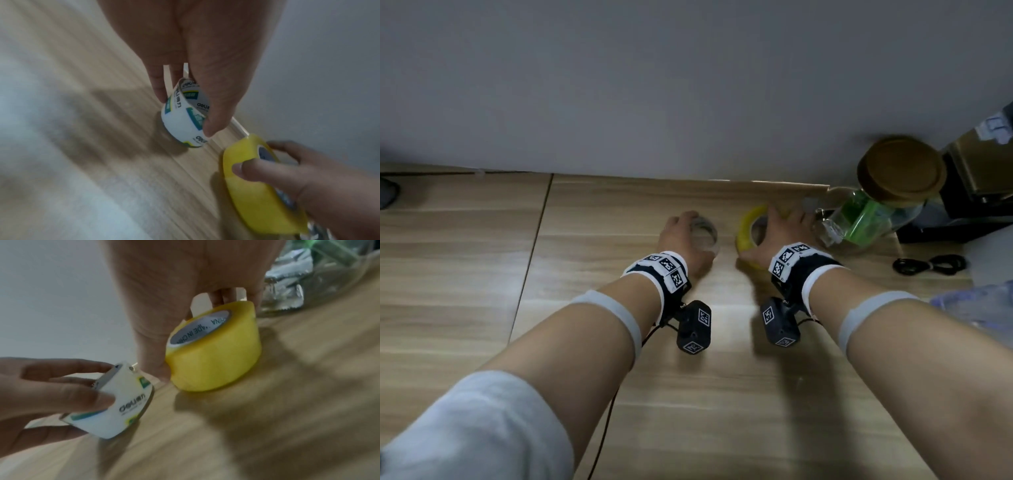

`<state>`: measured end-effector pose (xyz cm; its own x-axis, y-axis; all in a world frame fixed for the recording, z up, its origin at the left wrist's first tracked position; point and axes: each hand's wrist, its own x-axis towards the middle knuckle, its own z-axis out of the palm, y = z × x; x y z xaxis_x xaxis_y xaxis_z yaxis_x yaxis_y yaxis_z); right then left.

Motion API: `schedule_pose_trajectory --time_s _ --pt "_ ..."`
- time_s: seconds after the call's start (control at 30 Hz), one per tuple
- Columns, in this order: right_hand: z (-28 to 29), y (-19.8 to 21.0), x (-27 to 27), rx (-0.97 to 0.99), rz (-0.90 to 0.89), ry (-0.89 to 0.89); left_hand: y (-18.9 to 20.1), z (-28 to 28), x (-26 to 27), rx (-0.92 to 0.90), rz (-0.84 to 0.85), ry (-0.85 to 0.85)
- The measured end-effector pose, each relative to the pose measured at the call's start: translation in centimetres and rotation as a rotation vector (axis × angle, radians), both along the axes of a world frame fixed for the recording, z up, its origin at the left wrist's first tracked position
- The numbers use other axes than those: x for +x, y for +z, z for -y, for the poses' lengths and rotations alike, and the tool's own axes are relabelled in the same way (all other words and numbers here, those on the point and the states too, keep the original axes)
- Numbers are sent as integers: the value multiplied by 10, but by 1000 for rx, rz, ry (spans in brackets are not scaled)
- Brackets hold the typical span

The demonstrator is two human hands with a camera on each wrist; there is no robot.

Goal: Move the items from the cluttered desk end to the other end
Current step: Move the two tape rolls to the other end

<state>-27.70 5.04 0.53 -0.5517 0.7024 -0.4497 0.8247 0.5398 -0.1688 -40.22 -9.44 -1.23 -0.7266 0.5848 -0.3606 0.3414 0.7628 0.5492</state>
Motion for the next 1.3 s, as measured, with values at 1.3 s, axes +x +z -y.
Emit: schedule_pose_trajectory --time_s 1.3 --pt "661 121 -267 -15 -369 553 140 721 -204 257 -155 629"
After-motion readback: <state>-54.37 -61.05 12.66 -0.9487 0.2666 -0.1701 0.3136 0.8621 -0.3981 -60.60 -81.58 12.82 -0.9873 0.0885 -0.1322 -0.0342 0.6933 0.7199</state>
